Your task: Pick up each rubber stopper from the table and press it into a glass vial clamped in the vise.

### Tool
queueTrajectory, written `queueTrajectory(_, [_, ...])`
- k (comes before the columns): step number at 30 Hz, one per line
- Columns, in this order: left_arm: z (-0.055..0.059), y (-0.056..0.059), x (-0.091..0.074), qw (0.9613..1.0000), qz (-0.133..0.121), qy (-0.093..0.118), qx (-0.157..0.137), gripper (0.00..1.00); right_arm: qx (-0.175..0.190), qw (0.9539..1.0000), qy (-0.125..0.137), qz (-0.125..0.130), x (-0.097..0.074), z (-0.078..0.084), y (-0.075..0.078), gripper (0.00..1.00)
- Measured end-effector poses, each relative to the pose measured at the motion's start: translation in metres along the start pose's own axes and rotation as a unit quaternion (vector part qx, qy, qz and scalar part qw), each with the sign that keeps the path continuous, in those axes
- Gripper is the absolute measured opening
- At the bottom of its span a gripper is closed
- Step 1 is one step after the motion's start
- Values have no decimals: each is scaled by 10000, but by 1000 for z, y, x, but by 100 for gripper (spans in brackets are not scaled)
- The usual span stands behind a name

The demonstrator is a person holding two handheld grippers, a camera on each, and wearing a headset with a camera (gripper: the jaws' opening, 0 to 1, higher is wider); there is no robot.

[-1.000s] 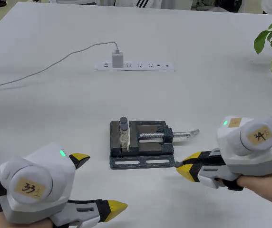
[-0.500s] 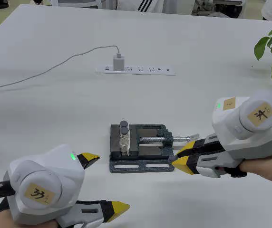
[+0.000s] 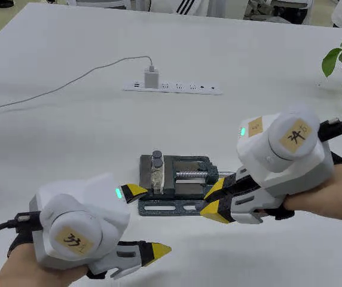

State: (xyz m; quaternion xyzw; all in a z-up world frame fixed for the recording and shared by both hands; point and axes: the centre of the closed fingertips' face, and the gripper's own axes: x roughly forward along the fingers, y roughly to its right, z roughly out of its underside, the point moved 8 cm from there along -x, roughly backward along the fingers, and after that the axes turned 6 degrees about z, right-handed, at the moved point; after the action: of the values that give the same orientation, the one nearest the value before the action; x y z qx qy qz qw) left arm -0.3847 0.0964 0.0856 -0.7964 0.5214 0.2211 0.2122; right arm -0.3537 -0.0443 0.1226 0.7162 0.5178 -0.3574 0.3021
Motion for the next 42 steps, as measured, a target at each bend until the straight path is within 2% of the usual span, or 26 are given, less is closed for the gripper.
queueTrajectory(8, [-10, 1, 4, 9988, 128, -33, 463, 38, -435, 9982, -323, -253, 7, -7, -7, 7])
queueTrajectory(16, [-16, 3, 7, 9970, 291, -52, 721, 26, -566, 9966, -431, -423, 14, -14, -12, 7])
queueTrajectory(26, [-19, 9, 9, 9948, 499, -87, 882, 13, -650, 9951, -486, -570, 20, -17, -19, 7])
queueTrajectory(42, [-20, 13, 12, 9925, 647, -157, 1030, 6, -700, 9941, -507, -655, 22, -18, -22, 7])
